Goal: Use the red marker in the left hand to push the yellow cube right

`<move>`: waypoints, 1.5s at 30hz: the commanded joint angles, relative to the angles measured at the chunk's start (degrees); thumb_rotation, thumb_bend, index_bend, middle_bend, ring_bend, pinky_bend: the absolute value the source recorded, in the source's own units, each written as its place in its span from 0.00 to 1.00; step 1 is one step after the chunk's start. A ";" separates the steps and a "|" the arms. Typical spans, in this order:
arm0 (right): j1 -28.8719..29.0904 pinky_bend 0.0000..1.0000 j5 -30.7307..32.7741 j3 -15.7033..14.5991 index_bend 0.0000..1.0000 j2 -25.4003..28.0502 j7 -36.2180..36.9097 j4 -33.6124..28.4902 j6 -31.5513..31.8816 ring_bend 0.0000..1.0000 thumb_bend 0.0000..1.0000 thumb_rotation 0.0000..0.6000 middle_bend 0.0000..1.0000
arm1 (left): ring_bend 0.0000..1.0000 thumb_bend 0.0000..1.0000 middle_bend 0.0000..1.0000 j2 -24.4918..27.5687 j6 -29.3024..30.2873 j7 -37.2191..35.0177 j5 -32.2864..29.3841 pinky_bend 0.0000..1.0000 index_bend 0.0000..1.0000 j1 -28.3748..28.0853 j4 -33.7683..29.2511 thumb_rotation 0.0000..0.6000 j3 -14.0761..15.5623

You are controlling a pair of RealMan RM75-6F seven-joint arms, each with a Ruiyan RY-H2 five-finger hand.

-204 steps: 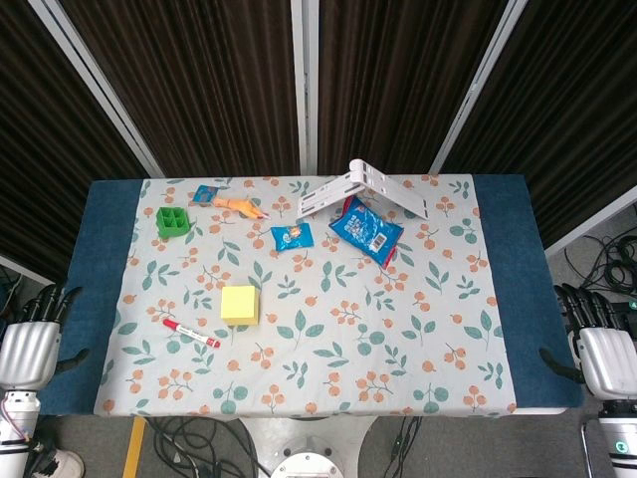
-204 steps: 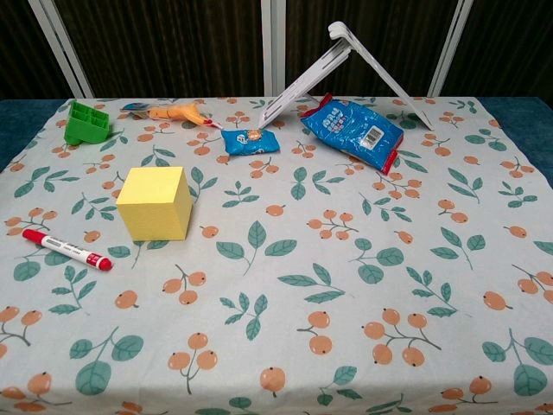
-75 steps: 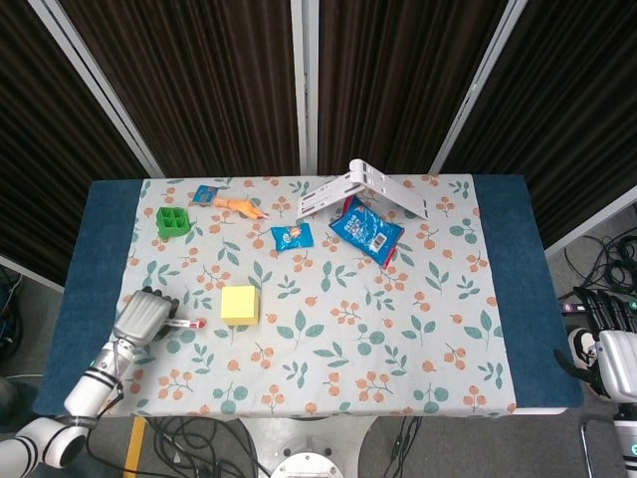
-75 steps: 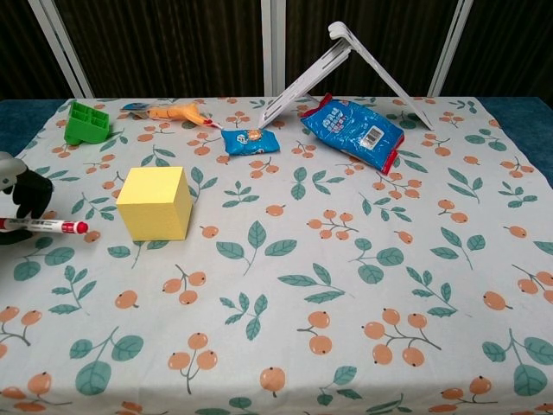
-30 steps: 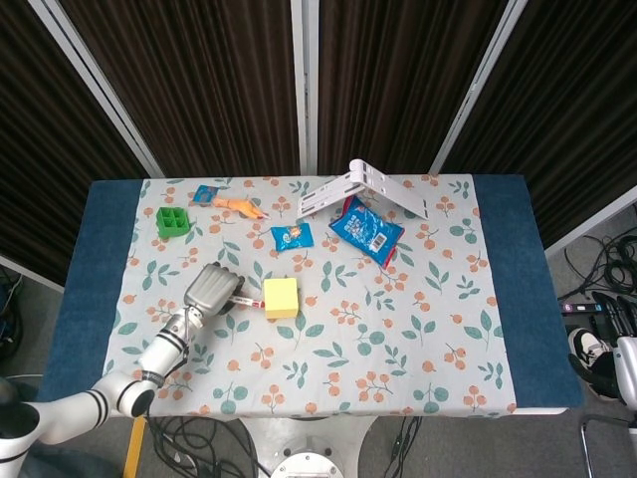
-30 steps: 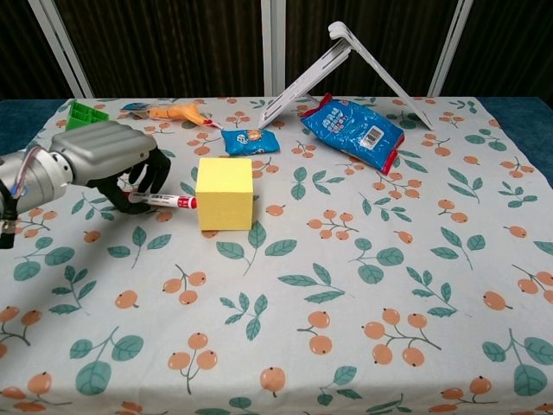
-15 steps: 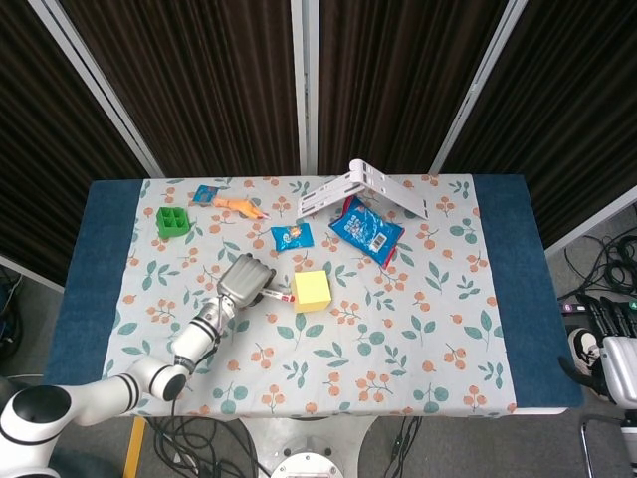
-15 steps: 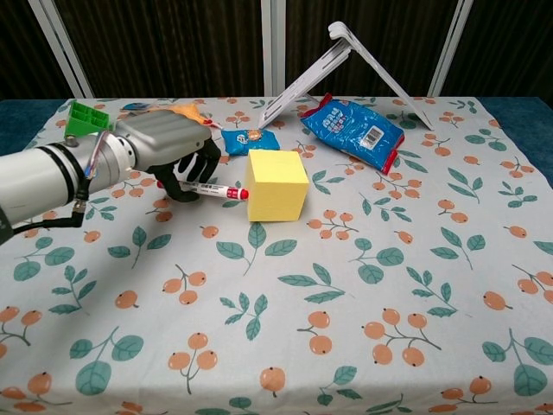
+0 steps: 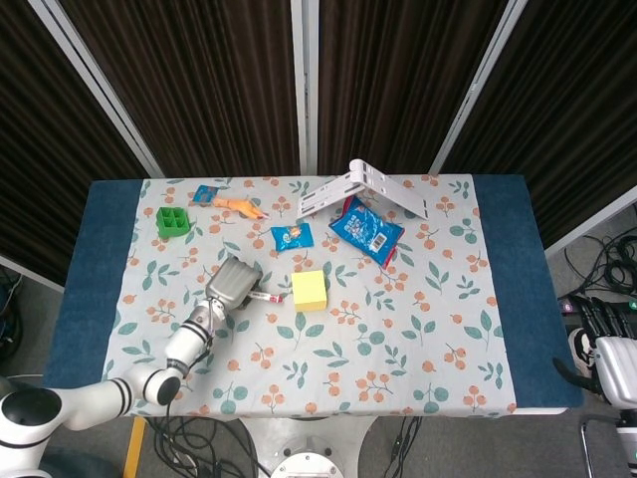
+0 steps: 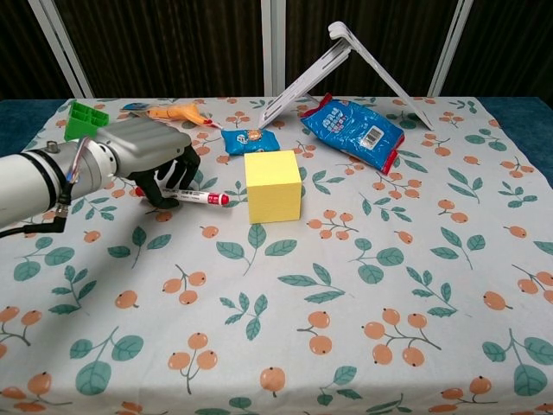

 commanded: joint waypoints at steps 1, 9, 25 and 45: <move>-0.13 0.00 -0.05 -0.06 0.00 0.05 0.03 0.05 0.22 0.00 0.13 1.00 0.10 | 0.56 0.43 0.72 -0.76 -0.11 0.69 -1.33 0.47 0.70 -0.67 0.01 1.00 -0.56; -0.28 0.00 0.19 -0.06 0.00 0.41 -0.37 -0.37 0.45 0.00 0.13 1.00 0.10 | 0.56 0.43 0.72 -4.10 -2.21 2.80 -4.76 0.47 0.70 -4.79 2.71 1.00 -2.79; 0.01 0.00 0.80 0.22 0.00 0.78 -0.96 -0.88 0.01 0.00 0.13 1.00 0.10 | 0.56 0.43 0.72 -12.06 -5.48 5.56 -10.20 0.47 0.70 -13.22 10.03 1.00 -6.10; 0.71 0.00 -0.16 0.32 0.00 0.60 -0.91 -1.16 -0.03 0.00 0.13 1.00 0.10 | 0.54 0.42 0.70 -2.49 0.93 6.30 -12.58 0.47 0.65 -5.27 1.23 1.00 -0.40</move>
